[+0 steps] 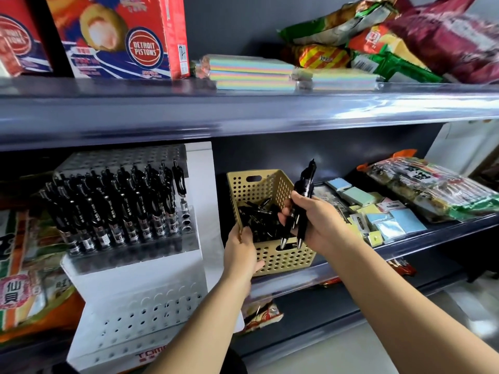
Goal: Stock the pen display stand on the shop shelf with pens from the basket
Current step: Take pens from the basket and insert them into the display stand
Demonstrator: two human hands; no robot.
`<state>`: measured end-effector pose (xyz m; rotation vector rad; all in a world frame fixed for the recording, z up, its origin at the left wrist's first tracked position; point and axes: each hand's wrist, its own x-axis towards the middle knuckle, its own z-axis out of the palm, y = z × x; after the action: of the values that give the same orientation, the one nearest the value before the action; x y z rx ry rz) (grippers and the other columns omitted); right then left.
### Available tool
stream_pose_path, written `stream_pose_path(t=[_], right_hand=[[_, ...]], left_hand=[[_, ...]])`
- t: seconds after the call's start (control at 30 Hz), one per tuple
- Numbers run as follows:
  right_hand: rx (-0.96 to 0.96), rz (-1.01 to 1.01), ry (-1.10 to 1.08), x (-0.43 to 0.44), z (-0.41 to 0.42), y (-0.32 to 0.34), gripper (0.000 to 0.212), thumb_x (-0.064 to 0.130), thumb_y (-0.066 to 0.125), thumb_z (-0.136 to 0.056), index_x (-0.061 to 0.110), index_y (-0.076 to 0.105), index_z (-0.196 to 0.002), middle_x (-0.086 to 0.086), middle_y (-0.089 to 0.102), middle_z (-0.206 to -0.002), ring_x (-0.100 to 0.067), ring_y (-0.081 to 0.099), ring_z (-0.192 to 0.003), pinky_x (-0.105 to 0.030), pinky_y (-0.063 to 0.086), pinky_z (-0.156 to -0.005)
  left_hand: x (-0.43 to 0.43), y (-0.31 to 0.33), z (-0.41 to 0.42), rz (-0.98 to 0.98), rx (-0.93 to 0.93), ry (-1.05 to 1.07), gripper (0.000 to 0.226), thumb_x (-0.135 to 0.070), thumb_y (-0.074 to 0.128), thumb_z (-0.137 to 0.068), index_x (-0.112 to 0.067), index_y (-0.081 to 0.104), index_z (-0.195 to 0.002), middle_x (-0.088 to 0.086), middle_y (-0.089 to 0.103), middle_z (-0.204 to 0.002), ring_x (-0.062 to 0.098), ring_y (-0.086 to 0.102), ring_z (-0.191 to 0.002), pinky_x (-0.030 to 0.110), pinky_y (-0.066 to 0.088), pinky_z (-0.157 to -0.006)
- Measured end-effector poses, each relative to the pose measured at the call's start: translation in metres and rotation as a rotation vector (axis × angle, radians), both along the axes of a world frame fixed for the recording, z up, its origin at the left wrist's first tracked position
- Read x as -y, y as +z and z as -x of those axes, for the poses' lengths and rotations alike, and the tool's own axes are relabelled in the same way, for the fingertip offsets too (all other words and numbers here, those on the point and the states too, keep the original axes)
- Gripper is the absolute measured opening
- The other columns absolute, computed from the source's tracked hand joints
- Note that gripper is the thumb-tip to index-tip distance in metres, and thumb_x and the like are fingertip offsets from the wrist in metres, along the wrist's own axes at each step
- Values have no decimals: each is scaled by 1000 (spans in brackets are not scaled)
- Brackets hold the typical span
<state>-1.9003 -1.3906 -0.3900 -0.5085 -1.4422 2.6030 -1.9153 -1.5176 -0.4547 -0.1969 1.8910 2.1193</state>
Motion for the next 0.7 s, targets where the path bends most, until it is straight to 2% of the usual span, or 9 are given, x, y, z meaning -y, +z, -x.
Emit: stream_pose_path(t=[0.07, 0.13, 0.23, 0.33, 0.43, 0.5, 0.57, 0.63, 0.7], right_hand=[[21, -40, 50, 7, -7, -4, 6, 9, 51, -95, 4, 51, -94, -8, 56, -75, -14, 57, -53, -28, 55, -55], [32, -81, 107, 15, -15, -6, 8, 7, 52, -94, 3, 50, -100, -9, 58, -78, -16, 58, -57, -30, 54, -56], [31, -97, 223, 31, -29, -7, 19, 6, 51, -93, 1, 49, -111, -13, 60, -88, -20, 58, -64, -32, 53, -55], [94, -204, 292, 50, -46, -9, 33, 7, 53, -93, 5, 45, -125, -22, 62, -109, -24, 62, -74, -33, 53, -54], [42, -523, 358, 68, -60, -21, 19, 4, 53, -91, 11, 55, -108, -12, 68, -101, -18, 66, -80, -31, 51, -63], [-22, -747, 360, 78, -68, -26, 25, -3, 50, -86, 14, 56, -103, -4, 66, -97, -14, 64, -88, -27, 50, -72], [-63, -856, 370, 85, -74, -25, 34, -7, 47, -84, 16, 55, -107, 0, 64, -98, -9, 63, -91, -21, 51, -75], [-68, -810, 423, 88, -79, -21, 36, -9, 48, -85, 15, 55, -112, -1, 66, -96, -4, 64, -84, -20, 52, -70], [-56, -713, 495, 90, -83, -19, 34, -4, 50, -88, 17, 56, -115, -6, 68, -103, -11, 64, -89, -27, 54, -76]], left_hand=[[5, -4, -6, 99, -79, -15, 44, -38, 33, -101, -27, 34, -143, -3, 42, -144, 22, 44, -127, 42, 43, -102], [11, -3, -16, 233, -258, 40, 45, -38, 34, -100, -19, 38, -141, -5, 44, -138, 17, 40, -130, 28, 31, -104], [20, 7, -34, 226, -419, 22, 44, -41, 39, -97, -19, 46, -134, -3, 51, -129, 12, 48, -119, 30, 36, -105], [30, 27, -54, -14, -144, -158, 42, -48, 44, -93, -29, 49, -130, 0, 56, -128, 19, 55, -115, 39, 52, -91], [40, 37, -64, -275, 146, -207, 33, -43, 56, -90, -26, 58, -118, 3, 66, -111, 22, 66, -96, 37, 57, -66], [45, 37, -69, -288, 184, -177, 29, -40, 58, -89, -26, 59, -115, 5, 67, -107, 26, 66, -92, 37, 56, -60], [49, 35, -75, -264, 180, -117, 29, -40, 54, -92, -29, 57, -119, 5, 66, -112, 30, 63, -100, 36, 54, -58], [53, 35, -80, -269, 175, -73, 30, -40, 50, -94, -29, 55, -121, 5, 64, -113, 29, 62, -100, 37, 54, -58], [60, 39, -85, -288, 178, -64, 28, -39, 48, -95, -26, 55, -120, 5, 64, -108, 26, 63, -89, 38, 55, -55]])
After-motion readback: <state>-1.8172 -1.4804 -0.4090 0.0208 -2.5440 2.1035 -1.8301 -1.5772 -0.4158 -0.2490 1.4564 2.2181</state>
